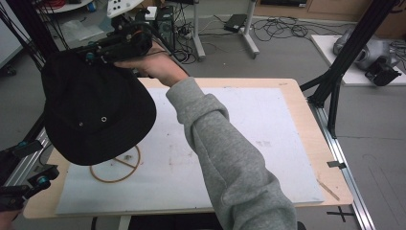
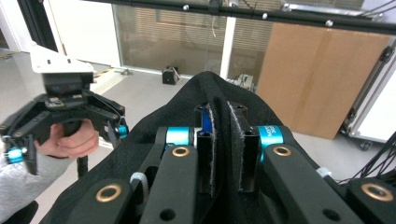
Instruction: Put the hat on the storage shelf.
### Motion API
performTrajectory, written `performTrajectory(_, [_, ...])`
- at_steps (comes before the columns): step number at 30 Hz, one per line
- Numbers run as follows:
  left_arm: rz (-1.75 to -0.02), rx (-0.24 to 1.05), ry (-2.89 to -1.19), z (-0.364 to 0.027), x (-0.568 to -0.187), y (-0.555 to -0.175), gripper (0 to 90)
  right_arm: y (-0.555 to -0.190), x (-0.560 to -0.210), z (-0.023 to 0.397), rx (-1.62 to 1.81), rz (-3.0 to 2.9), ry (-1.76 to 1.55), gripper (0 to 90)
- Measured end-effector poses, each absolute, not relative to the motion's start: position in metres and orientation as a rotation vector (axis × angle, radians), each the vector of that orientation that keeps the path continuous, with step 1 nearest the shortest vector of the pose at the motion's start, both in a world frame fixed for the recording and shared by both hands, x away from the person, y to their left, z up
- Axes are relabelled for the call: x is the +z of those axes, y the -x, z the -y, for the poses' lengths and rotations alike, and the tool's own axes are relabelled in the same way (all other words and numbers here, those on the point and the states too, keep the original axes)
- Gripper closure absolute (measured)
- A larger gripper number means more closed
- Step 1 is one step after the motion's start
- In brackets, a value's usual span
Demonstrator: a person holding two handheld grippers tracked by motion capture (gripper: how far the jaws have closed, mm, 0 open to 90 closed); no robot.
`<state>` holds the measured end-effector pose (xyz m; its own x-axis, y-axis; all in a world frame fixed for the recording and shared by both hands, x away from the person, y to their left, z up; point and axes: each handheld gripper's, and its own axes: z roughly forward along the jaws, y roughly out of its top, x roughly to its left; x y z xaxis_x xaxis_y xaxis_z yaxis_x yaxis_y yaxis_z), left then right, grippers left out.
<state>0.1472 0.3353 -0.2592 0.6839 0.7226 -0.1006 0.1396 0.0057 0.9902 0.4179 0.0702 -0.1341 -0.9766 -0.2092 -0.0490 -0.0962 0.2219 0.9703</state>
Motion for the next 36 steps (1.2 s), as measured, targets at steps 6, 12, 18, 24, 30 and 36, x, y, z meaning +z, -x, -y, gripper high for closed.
performTrajectory(6, [-0.737,0.533,-1.528,-0.334,-0.258,-0.146,10.8,-0.418,-0.156,-0.087,-1.852,2.387,-0.273,82.9])
performTrajectory(12, [-0.743,0.531,-1.529,-0.334,-0.259,-0.147,10.8,-0.417,-0.174,-0.094,-1.819,2.409,-0.267,82.9])
performTrajectory(18, [-0.751,0.531,-1.530,-0.334,-0.259,-0.148,10.8,-0.412,-0.193,-0.108,-1.770,2.426,-0.261,82.5])
performTrajectory(24, [-0.745,0.537,-1.521,-0.335,-0.258,-0.145,10.8,-0.407,-0.206,-0.116,-1.701,2.469,-0.282,81.2])
performTrajectory(30, [-0.749,0.536,-1.521,-0.335,-0.258,-0.145,10.8,-0.406,-0.210,-0.118,-1.693,2.464,-0.267,77.5])
performTrajectory(36, [-0.751,0.531,-1.524,-0.334,-0.259,-0.147,10.8,-0.410,-0.208,-0.113,-1.691,2.449,-0.216,58.5])
